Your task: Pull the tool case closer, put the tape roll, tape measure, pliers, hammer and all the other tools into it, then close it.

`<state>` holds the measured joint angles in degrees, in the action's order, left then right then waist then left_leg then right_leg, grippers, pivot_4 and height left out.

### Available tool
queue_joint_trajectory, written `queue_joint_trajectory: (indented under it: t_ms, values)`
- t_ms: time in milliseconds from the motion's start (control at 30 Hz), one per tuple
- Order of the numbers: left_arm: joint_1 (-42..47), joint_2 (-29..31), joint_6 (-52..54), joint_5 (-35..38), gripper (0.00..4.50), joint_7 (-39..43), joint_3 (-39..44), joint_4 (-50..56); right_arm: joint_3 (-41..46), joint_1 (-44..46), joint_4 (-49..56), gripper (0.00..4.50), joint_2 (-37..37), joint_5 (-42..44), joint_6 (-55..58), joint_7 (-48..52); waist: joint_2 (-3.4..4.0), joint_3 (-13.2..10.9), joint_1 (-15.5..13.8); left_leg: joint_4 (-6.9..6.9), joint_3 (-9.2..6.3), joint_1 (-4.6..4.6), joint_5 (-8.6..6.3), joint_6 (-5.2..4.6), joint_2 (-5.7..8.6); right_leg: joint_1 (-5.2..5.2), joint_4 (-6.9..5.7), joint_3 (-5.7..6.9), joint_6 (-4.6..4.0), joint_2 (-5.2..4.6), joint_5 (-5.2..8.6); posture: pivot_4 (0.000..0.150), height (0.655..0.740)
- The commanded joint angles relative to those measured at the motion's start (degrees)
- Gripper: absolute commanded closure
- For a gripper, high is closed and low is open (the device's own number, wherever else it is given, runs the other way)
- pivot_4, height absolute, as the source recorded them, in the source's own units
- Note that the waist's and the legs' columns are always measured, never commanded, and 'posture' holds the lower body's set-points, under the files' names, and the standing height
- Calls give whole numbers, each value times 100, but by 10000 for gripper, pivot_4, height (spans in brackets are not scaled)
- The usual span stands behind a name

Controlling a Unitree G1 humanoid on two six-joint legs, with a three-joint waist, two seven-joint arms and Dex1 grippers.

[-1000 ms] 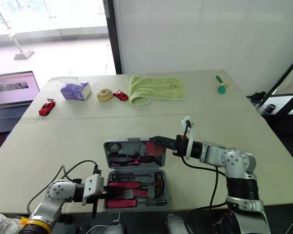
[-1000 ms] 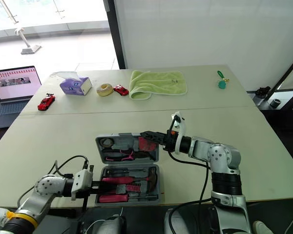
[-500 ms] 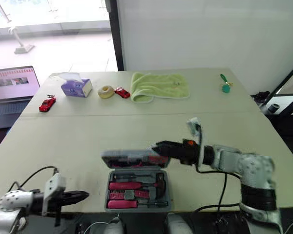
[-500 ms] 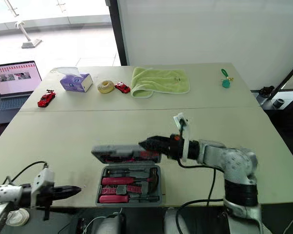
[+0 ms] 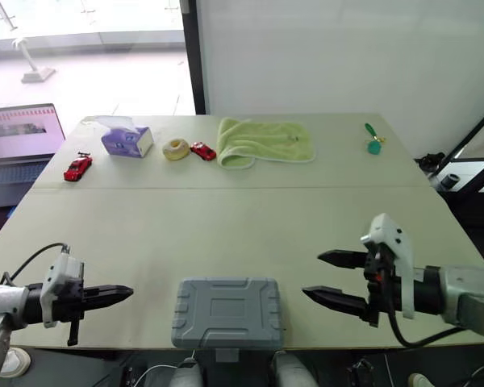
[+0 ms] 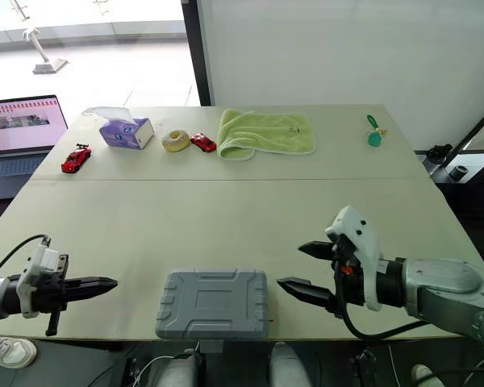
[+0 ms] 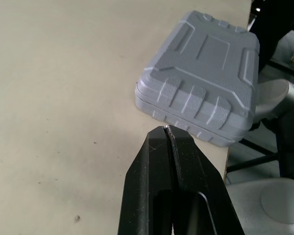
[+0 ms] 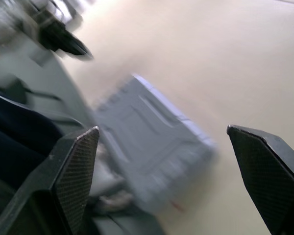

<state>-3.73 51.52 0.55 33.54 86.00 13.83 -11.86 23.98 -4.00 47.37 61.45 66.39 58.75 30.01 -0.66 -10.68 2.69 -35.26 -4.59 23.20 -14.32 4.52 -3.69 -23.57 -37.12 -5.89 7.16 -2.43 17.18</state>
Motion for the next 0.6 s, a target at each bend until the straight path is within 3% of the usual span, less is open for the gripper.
queue_joint_trajectory:
  t_ms: [33, 200, 600]
  values:
    - [1, 160, 456, 250, 45000, -293, 395, 644, 276, -493, 99, 877, 72, -1376, -1165, 951, -5, -3, -23, 0, 0, 2, 0, 0, 0, 0, 0, 1, 1, 0, 0, 1500, 7400]
    - [-135, 245, 1013, 209, 45000, -783, 640, 1243, 279, -1103, -163, 877, 13, -2595, -2219, 1686, -9, -7, -17, 1, 0, 1, 0, 0, 0, 2, 1, 3, 1, -1, 1, 1500, 7400]
    - [-230, 195, 1928, 325, 45000, -1497, 798, 2372, -159, -1186, -459, 877, -423, -3161, -2840, 2122, -27, -18, -22, -11, 1, -15, 10, 18, 0, 21, -1, 1, -26, -2, 3, 1500, 7400]
